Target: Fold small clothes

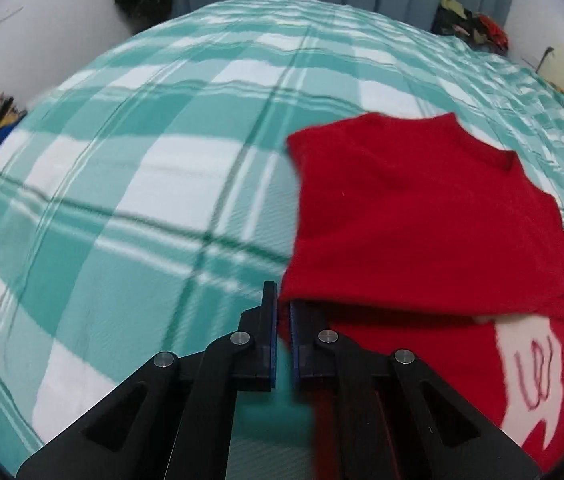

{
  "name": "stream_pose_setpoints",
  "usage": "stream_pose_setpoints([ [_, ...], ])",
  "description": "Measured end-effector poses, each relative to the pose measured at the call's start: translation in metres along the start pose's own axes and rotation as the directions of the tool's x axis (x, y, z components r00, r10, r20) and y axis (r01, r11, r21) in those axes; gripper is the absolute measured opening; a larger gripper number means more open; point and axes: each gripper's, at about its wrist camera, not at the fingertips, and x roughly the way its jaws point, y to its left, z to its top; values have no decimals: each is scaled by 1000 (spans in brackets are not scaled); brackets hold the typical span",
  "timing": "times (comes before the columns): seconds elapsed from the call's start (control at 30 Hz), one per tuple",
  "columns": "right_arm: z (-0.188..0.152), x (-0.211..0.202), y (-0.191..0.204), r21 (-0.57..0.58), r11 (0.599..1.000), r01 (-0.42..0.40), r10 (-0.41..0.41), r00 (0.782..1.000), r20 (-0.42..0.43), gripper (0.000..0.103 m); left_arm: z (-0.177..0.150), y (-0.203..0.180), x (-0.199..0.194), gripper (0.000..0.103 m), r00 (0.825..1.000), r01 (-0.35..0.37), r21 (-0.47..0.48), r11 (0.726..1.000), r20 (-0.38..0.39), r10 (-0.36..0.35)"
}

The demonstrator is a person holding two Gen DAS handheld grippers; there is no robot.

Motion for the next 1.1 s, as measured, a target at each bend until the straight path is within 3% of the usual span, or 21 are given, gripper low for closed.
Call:
stream_pose_setpoints([
  [0.1,2,2,0,-4,1000,-2,2,1000,-1,81,-1,0,-1,11,1000,-4,31,1000,-19,5],
  [0.13,2,3,1,-8,1000,1,-1,1000,-1,81,0,-1,-2,20,1000,-8,36,999,-24,9],
  [0.17,3,4,1,-11,1000,3,-3,1000,-1,82,-1,-1,-3,40,999,-17,43,999,-33,18],
  [0.2,3,3,2,-14,1000,5,-5,1000,-1,82,-3,-1,-6,55,999,-31,50,998,-42,33],
  [0.23,3,3,2,-14,1000,4,-4,1000,0,82,-5,0,-6,80,997,-51,55,997,-52,54],
  [0.27,2,3,2,-13,1000,1,-1,1000,0,82,-11,5,-14,86,995,-76,54,996,-54,79],
  [0.33,2,1,0,-6,1000,-6,6,1000,2,82,-20,22,-27,83,998,-44,9,999,-39,44],
  [0.4,2,2,1,-6,1000,-5,5,1000,4,82,-18,43,-40,73,1000,-7,-72,997,-4,7],
  [0.43,2,2,1,-9,1000,-2,2,1000,5,82,-9,55,-48,69,999,36,-126,991,24,-33],
  [0.53,1,3,3,-18,1000,6,-6,1000,5,83,26,64,-45,69,986,164,-193,967,43,-159],
  [0.6,1,3,4,-20,1000,10,-10,1000,5,83,60,49,-24,69,965,258,-175,950,-2,-262],
  [0.73,1,2,4,-21,1000,13,-13,1000,7,83,97,16,38,68,952,240,-114,964,-168,-257],
  [0.77,1,2,4,-22,1000,15,-15,1000,8,83,100,10,51,55,949,227,-117,967,-195,-246],
  [0.83,1,3,4,-25,1000,18,-18,1000,7,83,103,1,58,6,953,220,-114,969,-186,-239],
  [0.87,1,3,5,-26,999,20,-19,1000,6,83,104,-1,55,3,966,197,-99,975,-153,-210],
  [0.9,1,3,5,-26,999,21,-20,1000,5,83,105,-4,49,3,985,139,-61,988,-93,-145],
  [0.93,1,3,6,-27,999,21,-21,1000,5,84,103,-7,52,3,992,86,-36,996,-90,-89],
  [1.0,2,4,6,-31,999,22,-22,1000,2,85,98,-13,62,5,991,41,17,999,-124,-38],
  [1.03,2,5,6,-34,999,22,-22,1000,1,86,93,-18,61,11,993,10,56,998,-118,-4],
  [1.1,2,5,7,-36,999,23,-23,1000,1,86,90,-19,53,40,993,-15,66,998,-116,23],
])
